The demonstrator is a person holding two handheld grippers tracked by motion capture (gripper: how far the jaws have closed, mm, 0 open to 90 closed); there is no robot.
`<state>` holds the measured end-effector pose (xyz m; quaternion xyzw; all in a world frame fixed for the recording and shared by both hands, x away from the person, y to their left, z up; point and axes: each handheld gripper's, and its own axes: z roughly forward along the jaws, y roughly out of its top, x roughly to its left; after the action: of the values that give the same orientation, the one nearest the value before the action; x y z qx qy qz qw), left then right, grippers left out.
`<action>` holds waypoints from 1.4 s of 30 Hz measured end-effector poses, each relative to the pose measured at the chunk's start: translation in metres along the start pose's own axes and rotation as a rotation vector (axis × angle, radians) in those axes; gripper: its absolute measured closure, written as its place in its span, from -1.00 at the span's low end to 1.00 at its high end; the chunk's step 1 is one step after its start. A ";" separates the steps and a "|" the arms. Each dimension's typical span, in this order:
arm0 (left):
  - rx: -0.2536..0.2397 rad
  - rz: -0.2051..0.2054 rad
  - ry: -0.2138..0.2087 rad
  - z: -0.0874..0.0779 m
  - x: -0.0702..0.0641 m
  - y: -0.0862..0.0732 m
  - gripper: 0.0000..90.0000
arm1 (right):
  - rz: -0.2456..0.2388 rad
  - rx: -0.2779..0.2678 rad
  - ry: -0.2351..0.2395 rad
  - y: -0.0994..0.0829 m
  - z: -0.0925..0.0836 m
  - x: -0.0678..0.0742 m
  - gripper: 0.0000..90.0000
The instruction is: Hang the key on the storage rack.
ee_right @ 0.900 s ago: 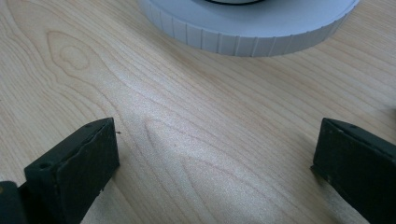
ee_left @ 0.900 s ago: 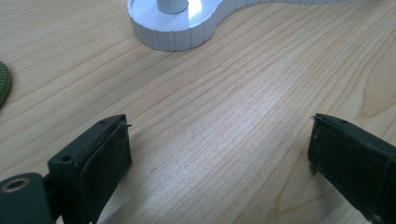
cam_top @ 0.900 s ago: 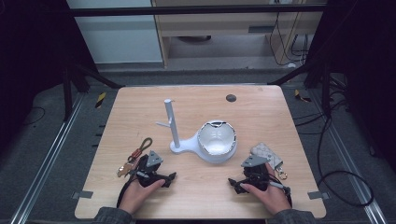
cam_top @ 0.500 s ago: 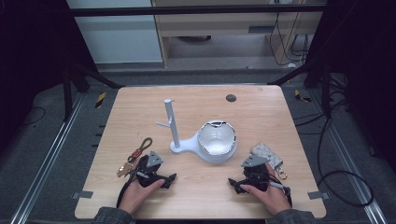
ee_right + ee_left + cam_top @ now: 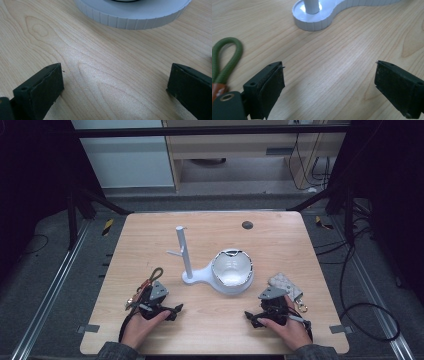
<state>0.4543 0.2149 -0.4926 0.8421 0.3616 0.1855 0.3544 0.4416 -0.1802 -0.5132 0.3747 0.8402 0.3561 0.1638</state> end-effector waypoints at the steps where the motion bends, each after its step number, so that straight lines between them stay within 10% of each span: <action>1: 0.001 -0.004 0.000 -0.001 0.001 0.000 -0.81 | 0.000 0.000 0.000 0.000 0.000 0.000 -0.99; 12: 0.020 -0.034 0.054 -0.018 0.026 0.005 -0.81 | -0.001 0.001 0.002 0.000 0.000 0.000 -0.99; 21: 0.180 -0.019 0.087 -0.024 0.060 0.024 -0.77 | 0.010 0.000 -0.009 -0.001 -0.001 0.000 -0.99; 42: 0.370 -0.063 0.096 -0.003 0.100 0.050 -0.05 | 0.015 0.000 -0.013 -0.001 -0.001 0.000 -0.99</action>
<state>0.5433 0.2657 -0.4487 0.8713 0.4324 0.1447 0.1816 0.4405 -0.1810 -0.5132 0.3833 0.8363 0.3547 0.1669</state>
